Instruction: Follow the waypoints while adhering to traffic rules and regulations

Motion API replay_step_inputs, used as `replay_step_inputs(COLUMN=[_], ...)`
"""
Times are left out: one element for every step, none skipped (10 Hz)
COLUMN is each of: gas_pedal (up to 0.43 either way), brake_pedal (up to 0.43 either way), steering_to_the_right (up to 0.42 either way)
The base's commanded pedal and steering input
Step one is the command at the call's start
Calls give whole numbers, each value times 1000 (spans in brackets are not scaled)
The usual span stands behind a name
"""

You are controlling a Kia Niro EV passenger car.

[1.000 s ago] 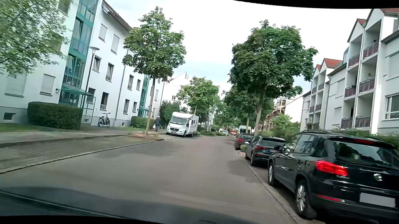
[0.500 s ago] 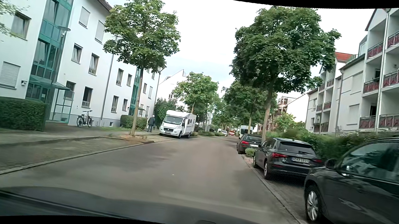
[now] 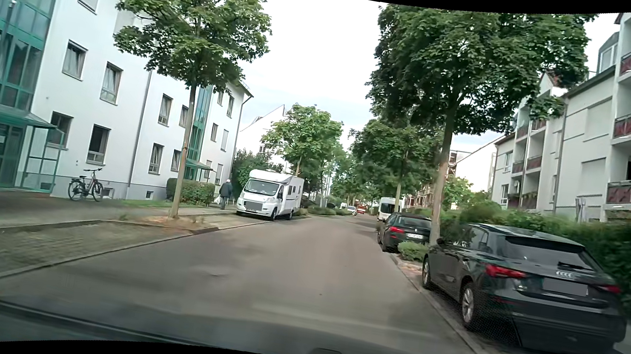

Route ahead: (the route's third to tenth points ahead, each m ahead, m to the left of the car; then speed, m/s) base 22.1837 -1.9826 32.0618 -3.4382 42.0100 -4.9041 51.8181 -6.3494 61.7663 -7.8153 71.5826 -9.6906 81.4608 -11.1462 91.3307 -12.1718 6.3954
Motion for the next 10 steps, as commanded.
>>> replay_step_inputs(gas_pedal=[177, 177, 177, 177, 177, 177, 169, 169, 169, 169], brake_pedal=[0, 0, 0, 0, 0, 0, 0, 0, 0, 0], steering_to_the_right=[15, 14, 14, 14, 15, 16, 19, 20, 20, 20])
